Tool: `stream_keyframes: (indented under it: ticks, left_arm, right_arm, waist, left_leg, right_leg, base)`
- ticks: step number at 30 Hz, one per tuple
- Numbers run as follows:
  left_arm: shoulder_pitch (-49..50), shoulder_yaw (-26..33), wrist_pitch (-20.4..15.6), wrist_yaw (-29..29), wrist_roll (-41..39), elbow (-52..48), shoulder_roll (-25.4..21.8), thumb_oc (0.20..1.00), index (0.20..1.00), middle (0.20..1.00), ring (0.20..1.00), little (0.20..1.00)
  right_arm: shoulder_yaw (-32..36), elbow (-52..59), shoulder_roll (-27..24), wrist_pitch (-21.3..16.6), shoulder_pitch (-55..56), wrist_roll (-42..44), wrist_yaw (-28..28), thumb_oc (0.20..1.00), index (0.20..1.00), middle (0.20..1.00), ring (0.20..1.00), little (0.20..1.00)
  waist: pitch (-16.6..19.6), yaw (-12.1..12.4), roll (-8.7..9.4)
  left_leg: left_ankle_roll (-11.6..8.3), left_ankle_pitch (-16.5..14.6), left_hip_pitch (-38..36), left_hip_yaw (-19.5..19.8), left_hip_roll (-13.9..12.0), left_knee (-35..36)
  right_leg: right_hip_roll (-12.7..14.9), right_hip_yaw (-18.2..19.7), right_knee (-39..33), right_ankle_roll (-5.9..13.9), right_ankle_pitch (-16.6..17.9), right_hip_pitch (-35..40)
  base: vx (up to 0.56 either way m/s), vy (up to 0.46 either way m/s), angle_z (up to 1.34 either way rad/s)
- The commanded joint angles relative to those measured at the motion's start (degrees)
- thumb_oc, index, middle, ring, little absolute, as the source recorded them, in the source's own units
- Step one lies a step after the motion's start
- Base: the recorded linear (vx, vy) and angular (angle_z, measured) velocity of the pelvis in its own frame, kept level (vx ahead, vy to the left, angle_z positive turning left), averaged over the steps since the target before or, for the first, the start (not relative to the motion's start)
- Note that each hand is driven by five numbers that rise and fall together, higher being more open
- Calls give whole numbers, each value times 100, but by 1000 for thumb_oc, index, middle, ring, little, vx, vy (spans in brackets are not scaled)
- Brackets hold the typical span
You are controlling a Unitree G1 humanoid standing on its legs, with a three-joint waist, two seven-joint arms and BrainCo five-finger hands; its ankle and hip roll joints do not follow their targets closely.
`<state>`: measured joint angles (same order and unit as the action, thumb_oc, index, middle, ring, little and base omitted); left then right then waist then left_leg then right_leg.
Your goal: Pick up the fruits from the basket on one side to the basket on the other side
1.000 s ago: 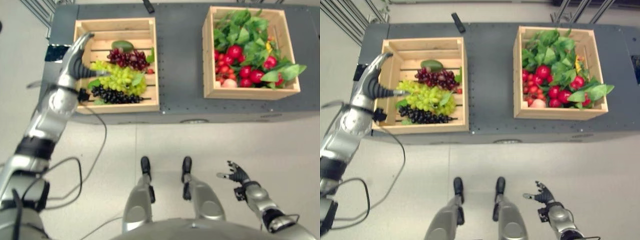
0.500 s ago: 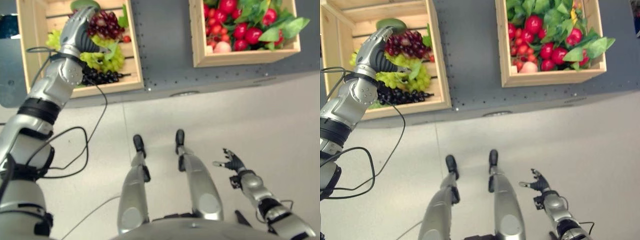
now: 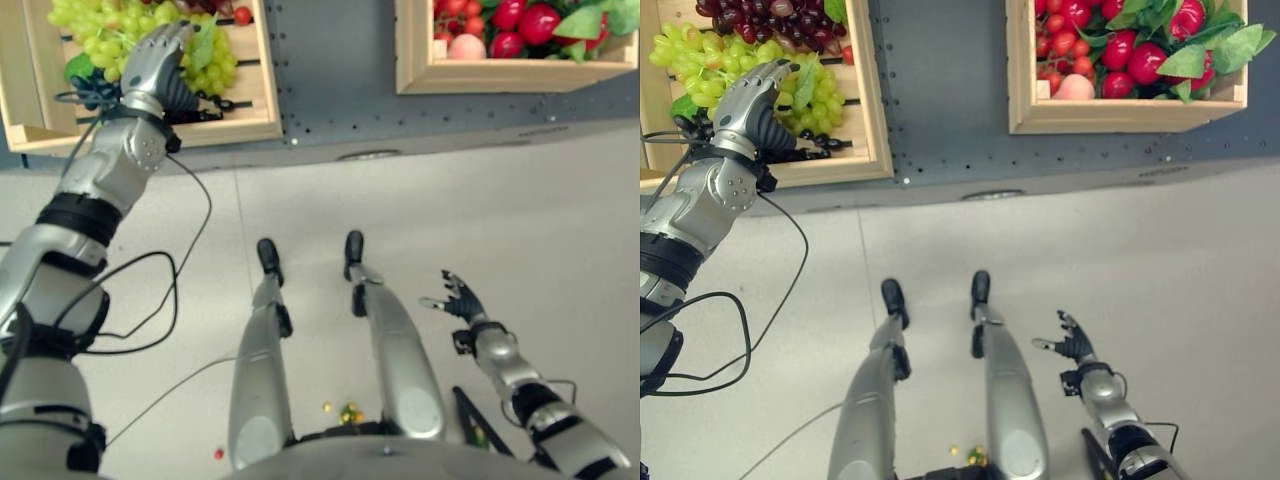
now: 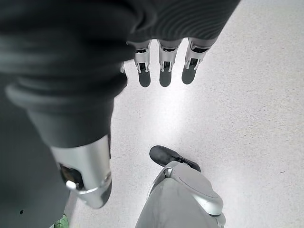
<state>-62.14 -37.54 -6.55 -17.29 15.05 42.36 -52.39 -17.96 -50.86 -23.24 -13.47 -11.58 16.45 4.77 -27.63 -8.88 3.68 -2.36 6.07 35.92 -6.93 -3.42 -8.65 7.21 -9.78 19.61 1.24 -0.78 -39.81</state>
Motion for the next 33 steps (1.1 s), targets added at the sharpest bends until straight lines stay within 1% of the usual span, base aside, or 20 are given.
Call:
stream_keyframes:
  ticks: [1, 8, 10, 12, 19, 21, 23, 25, 26, 28, 29, 30, 31, 32, 33]
  left_arm:
    - [-137, 134, -4, -137, 179, 10, -462, 1000, 1000, 1000, 1000, 1000]
    - [-69, 89, 22, -81, 355, 35, -786, 1000, 1000, 1000, 1000, 1000]
    - [41, 197, 35, -100, 343, -17, -796, 1000, 1000, 1000, 1000, 1000]
    - [259, 428, 79, -122, 331, -106, -758, 1000, 1000, 1000, 1000, 1000]
    - [492, 729, 107, -164, 284, -196, -848, 1000, 1000, 1000, 1000, 1000]
    - [506, 816, 104, -232, 203, -166, -875, 1000, 1000, 1000, 1000, 1000]
    - [536, 854, 103, -252, 190, -169, -876, 1000, 1000, 1000, 1000, 1000]
    - [756, 1066, 109, -279, 166, -285, -828, 1000, 1000, 1000, 1000, 1000]
    - [768, 1078, 110, -278, 168, -290, -828, 1000, 1000, 1000, 1000, 1000]
    - [950, 1230, 106, -305, 156, -289, -706, 1000, 1000, 1000, 1000, 1000]
    - [973, 1225, 79, -339, 116, -247, -681, 1000, 1000, 1000, 1000, 1000]
    - [1031, 1260, 66, -371, 73, -193, -679, 1000, 1000, 1000, 1000, 1000]
    - [1014, 1268, 48, -423, 20, -140, -678, 1000, 1000, 1000, 1000, 1000]
    - [1079, 1354, 23, -527, -19, -162, -686, 1000, 1000, 1000, 1000, 1000]
    - [1160, 1416, 6, -544, -44, -157, -712, 1000, 1000, 1000, 1000, 1000]
  right_arm:
    - [-45, 134, -44, -158, 387, 177, 57, 1000, 1000, 1000, 1000, 1000]
    - [5, 205, -137, -181, 429, 229, -8, 1000, 1000, 1000, 1000, 1000]
    - [15, 233, -141, -198, 455, 251, -36, 1000, 1000, 1000, 1000, 1000]
    - [45, 248, -130, -191, 517, 248, -55, 1000, 1000, 1000, 1000, 1000]
    - [67, 313, -223, -156, 645, 265, -179, 1000, 1000, 1000, 1000, 1000]
    - [68, 282, -265, -150, 663, 272, -212, 1000, 1000, 1000, 1000, 1000]
    - [71, 266, -278, -151, 670, 270, -207, 1000, 1000, 1000, 1000, 1000]
    - [108, 204, -309, -141, 731, 246, -203, 1000, 1000, 1000, 1000, 1000]
    - [105, 204, -313, -142, 730, 246, -203, 1000, 1000, 1000, 1000, 1000]
    - [138, 57, -324, -103, 728, 217, -198, 1000, 1000, 1000, 1000, 1000]
    - [149, 46, -355, -86, 704, 211, -186, 1000, 1000, 1000, 1000, 1000]
    - [125, 7, -375, -73, 665, 189, -184, 1000, 1000, 1000, 1000, 1000]
    - [105, -30, -370, -82, 625, 156, -169, 1000, 1000, 1000, 1000, 1000]
    - [120, -79, -333, -109, 588, 138, -71, 1000, 1000, 1000, 1000, 1000]
    - [103, -112, -335, -111, 565, 109, -31, 1000, 1000, 1000, 1000, 1000]
  waist:
    - [132, -2, 255]
    - [22, 39, 313]
    - [2, 57, 313]
    - [-2, 78, 283]
    - [69, 98, 209]
    - [78, 128, 139]
    - [73, 133, 115]
    - [53, 168, 50]
    - [50, 162, 46]
    - [22, 191, 53]
    - [-18, 231, 54]
    - [-36, 296, 81]
    - [-7, 304, 87]
    - [34, 358, 7]
    - [12, 397, 11]
  left_leg:
    - [227, -826, -83, -64, 160, -603]
    - [235, -858, 54, -33, 146, -763]
    - [243, -897, 139, -29, 147, -887]
    - [237, -936, 233, 12, 137, -1022]
    - [184, -924, 197, 93, 112, -1012]
    - [134, -899, 91, 140, 88, -972]
    - [111, -897, 57, 154, 75, -975]
    - [-21, -880, -66, 240, 67, -1062]
    - [-22, -881, -69, 244, 67, -1065]
    - [-158, -877, 23, 213, 43, -1539]
    - [-224, -697, 87, 261, 33, -1739]
    - [-278, -657, 86, 388, 123, -1814]
    - [-260, -663, 59, 362, 86, -1539]
    - [-301, 32, -52, 135, -353, -275]
    - [-316, 228, -104, 24, -439, 81]
  right_leg:
    - [-11, 260, -605, 533, 293, 119]
    - [-1, 257, -520, 526, 287, 14]
    - [6, 237, -373, 520, 234, -68]
    - [36, 212, -155, 495, 139, -154]
    - [45, 157, -20, 463, -1, -136]
    - [31, 129, 67, 427, -101, -65]
    - [28, 110, 105, 412, -142, -41]
    - [40, 28, 145, 356, -269, 163]
    - [39, 23, 143, 356, -270, 170]
    - [100, -27, 138, 280, -355, 375]
    - [102, -33, 210, 223, -393, 407]
    - [75, -9, 200, 225, -400, 439]
    - [58, -15, 175, 259, -404, 456]
    - [-96, -20, -54, 390, -388, 659]
    - [-144, -8, -186, 427, -367, 840]
  base:
    - [-35, -5, 0]
    - [-41, -5, 0]
    - [-35, -9, 2]
    - [0, 0, 0]
    - [23, -56, 3]
    - [50, -111, 1]
    - [37, -99, 4]
    - [48, -166, 6]
    - [29, -123, 16]
    - [19, -83, 27]
    - [26, -39, 30]
    - [37, 3, 36]
    - [166, 109, 22]
    - [221, 164, 13]
    - [200, 165, 0]
